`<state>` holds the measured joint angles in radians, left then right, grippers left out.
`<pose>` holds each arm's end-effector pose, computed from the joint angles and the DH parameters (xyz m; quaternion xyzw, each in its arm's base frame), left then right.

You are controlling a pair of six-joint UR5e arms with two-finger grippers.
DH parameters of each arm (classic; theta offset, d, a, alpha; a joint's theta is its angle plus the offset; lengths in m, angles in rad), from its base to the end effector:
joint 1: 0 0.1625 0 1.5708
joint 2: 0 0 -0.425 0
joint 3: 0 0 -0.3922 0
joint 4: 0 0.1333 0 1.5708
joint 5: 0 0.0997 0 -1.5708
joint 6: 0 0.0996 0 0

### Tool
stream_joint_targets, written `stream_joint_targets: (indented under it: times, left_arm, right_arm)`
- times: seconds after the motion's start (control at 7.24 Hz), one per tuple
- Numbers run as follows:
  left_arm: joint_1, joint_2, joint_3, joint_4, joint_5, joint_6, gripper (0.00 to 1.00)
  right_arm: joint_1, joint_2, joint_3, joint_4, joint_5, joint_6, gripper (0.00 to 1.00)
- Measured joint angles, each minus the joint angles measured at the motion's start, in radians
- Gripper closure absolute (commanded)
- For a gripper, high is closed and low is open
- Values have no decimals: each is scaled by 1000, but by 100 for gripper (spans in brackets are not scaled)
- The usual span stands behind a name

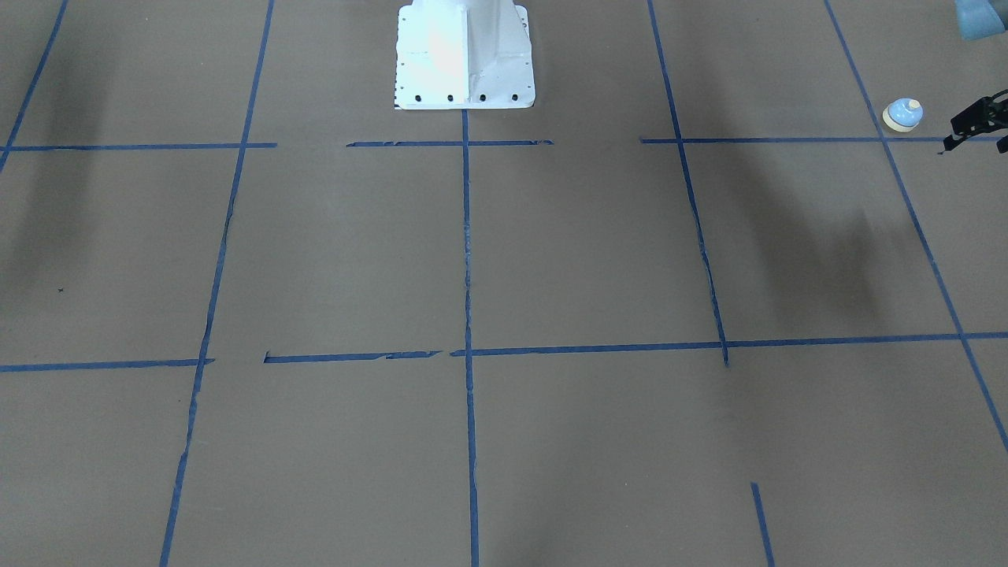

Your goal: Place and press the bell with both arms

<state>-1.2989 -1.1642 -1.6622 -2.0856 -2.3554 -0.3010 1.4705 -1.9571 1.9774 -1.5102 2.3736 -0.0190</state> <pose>0.0244 -0.3218 0.7237 -0.0192 0.3909 0.0247 0.9199 0.0276 -0.3414 0.6091 0.0213 -0.3916 -0.0706 0.9172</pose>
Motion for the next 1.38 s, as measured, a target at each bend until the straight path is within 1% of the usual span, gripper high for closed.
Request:
stream_joint_targets:
  times: [0.28, 0.55, 0.97, 1.38]
  left_arm:
    - [91, 69, 55, -202, 1, -168, 0]
    - [171, 123, 85, -326, 2, -294, 0]
    - [250, 146, 150, -399, 2, -320, 0]
    - [304, 145, 172, -430, 0, -326, 0]
  right_arm:
    - [-2, 0, -1, -1, 3, 2, 0]
    - [-3, 0, -2, -1, 32, 1, 0]
    - [-4, 0, -3, -2, 48, 2, 0]
    - [-4, -1, -3, -4, 50, 5, 0]
